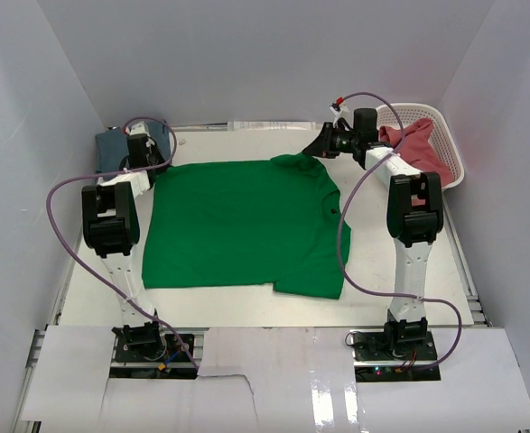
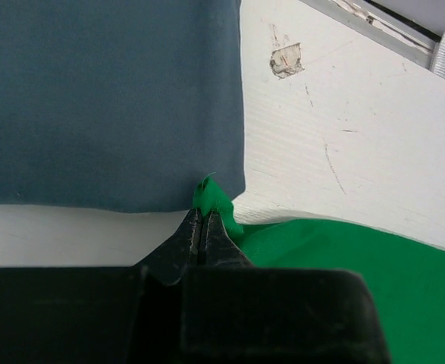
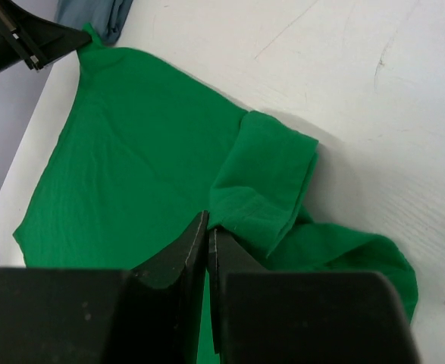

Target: Fold and stack the t-shirts

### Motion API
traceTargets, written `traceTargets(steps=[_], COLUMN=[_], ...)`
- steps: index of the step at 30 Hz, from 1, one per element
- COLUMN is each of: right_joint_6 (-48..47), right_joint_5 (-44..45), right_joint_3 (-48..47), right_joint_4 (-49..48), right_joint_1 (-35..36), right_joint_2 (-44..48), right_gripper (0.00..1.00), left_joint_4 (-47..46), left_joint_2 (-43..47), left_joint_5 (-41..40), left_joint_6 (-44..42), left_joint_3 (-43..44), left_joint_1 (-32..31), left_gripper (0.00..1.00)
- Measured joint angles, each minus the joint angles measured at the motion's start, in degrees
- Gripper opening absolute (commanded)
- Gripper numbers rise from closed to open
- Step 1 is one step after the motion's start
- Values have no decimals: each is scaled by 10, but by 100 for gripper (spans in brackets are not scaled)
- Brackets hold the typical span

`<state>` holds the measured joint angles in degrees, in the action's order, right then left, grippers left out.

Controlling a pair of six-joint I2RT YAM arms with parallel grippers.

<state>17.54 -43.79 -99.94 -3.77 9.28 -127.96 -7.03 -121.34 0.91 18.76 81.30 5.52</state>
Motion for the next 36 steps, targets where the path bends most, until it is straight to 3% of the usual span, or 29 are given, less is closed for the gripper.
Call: traceTargets(steps=[25, 36], right_joint_6=[-13, -20], right_joint_5=[1, 1], right_joint_3=[82, 126], right_joint_4=[7, 6], right_joint_1=[-22, -29], right_joint_2=[83, 132], right_gripper=[8, 8], left_joint_4=[-8, -14], left_joint_2=[10, 15], left_joint_5=[0, 37], left_joint_6=[31, 31], left_joint_3=[-17, -21], left_joint_1=[26, 26], left_gripper=[0, 0])
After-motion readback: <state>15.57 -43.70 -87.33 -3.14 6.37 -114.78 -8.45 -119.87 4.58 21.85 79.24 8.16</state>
